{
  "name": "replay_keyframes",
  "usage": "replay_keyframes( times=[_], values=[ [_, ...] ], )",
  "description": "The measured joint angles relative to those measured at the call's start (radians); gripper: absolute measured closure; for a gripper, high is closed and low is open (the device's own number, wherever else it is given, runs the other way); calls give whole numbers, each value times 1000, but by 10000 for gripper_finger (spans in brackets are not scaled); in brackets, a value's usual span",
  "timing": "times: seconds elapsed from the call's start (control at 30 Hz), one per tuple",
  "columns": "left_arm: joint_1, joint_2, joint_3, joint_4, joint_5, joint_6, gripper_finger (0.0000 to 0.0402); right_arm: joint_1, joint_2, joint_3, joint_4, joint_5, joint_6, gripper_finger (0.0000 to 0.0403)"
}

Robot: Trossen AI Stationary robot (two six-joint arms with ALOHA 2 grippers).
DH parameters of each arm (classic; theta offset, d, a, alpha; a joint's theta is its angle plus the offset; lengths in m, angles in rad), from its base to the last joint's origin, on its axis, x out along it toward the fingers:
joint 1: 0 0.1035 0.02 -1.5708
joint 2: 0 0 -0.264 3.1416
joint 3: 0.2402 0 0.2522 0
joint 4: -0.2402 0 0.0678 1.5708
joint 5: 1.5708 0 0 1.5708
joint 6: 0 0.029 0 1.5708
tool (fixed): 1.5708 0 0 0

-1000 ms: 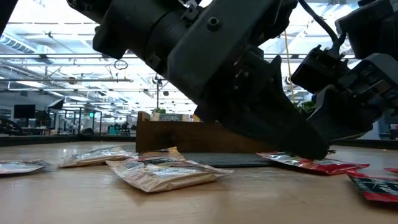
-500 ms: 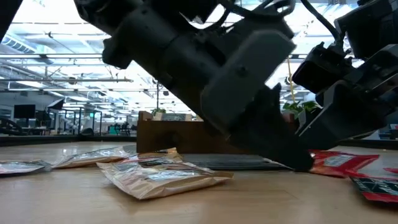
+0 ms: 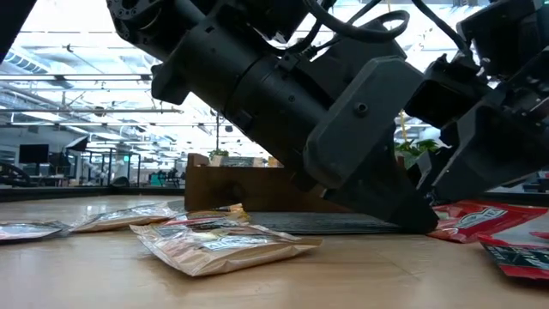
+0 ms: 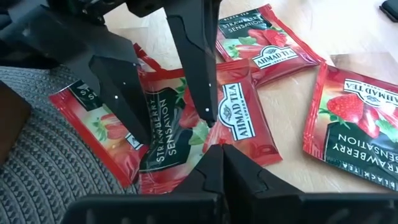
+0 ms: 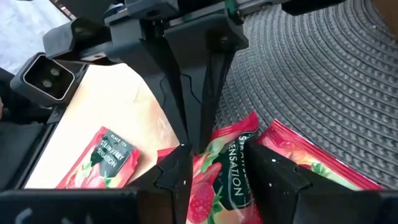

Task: Pick & Place Tea
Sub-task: Put the red tea bag into the right section of the wooden organizer

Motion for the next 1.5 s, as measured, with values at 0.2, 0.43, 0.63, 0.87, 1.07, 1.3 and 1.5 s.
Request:
replay_keyframes(
  times=[0.2,0.43,0.63,0.87,1.07,1.3,1.5],
  values=[
    [0,0,0,2,-9,3,380,0,-2,0,-21,3,8,281],
    [-12,1,-1,2,-4,54,390,0,-45,0,-73,15,-14,354],
    [-19,-18,-3,-14,-12,72,383,3,-138,-2,-189,39,-48,394],
    [-40,-36,-4,-37,-15,72,353,5,-197,0,-197,55,-96,402],
    [-53,-42,-4,-37,-21,72,327,5,-238,9,-193,56,-137,402],
    [-72,-115,-3,-154,-26,-7,329,5,-357,77,-397,125,-222,403],
    [-150,-195,-3,-258,-157,30,388,-5,-475,220,-707,321,-355,403]
  ],
)
